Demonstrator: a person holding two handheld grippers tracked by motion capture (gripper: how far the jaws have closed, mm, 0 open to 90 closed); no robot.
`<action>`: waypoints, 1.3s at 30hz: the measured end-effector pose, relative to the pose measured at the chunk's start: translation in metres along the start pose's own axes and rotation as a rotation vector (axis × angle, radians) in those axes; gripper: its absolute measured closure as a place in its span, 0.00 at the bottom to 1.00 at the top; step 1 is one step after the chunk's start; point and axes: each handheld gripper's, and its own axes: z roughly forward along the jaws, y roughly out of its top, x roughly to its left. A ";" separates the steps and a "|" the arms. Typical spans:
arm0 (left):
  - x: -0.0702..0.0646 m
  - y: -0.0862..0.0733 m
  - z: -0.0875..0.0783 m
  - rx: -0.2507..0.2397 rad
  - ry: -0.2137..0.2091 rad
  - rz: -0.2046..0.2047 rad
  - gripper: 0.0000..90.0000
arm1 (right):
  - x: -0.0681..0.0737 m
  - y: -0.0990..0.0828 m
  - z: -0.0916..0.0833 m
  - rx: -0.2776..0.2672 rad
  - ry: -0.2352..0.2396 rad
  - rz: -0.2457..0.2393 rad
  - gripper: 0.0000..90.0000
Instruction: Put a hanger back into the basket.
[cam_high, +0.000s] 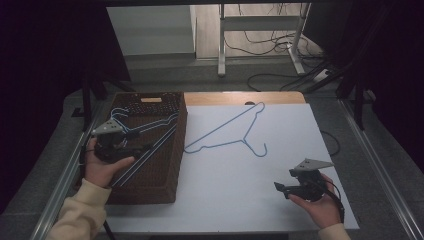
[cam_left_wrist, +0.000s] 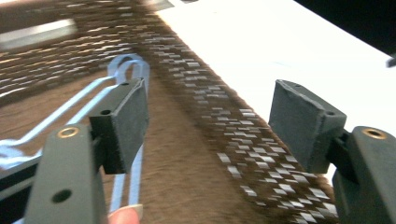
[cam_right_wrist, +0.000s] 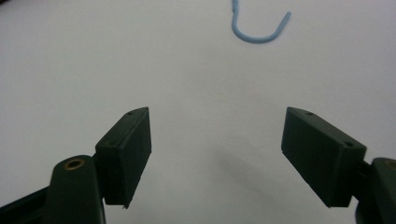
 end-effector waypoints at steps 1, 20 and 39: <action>-0.012 -0.001 0.001 -0.011 -0.037 0.013 0.30 | 0.001 0.002 0.000 -0.003 0.004 -0.004 0.27; -0.042 -0.028 0.013 0.038 -0.095 0.014 0.27 | 0.015 0.035 0.010 -0.046 0.067 -0.059 0.27; -0.047 -0.027 0.014 0.039 -0.091 0.030 0.27 | 0.002 0.077 0.047 0.015 0.063 0.003 0.51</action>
